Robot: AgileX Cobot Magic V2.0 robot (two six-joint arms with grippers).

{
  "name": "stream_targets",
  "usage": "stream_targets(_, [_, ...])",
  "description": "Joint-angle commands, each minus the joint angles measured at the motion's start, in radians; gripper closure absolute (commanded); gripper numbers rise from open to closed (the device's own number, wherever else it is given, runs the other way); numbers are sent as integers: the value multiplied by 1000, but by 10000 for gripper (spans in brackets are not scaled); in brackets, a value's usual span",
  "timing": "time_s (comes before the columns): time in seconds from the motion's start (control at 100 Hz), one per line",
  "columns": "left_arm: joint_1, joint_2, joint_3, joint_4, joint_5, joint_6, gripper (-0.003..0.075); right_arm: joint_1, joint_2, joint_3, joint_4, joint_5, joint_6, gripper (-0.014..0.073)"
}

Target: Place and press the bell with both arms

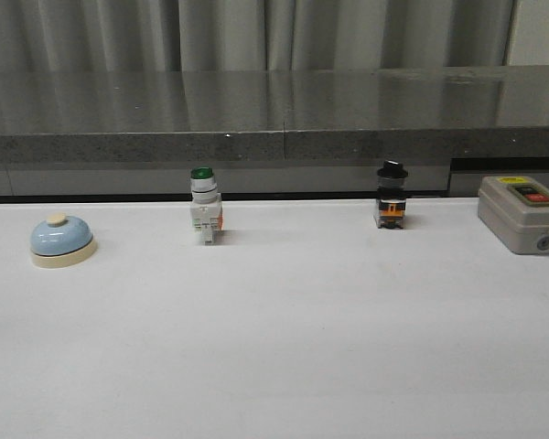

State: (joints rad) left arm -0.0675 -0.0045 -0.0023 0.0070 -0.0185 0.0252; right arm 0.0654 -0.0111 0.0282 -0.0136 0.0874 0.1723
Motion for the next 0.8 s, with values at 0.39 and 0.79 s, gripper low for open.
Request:
stream_targets(0.39, [3, -31, 13, -7, -54, -10, 741, -8, -20, -19, 4, -81, -8, 658])
stream_targets(0.79, [3, 205, -363, -29, 269, -10, 741, -8, -20, -19, 4, -81, -8, 658])
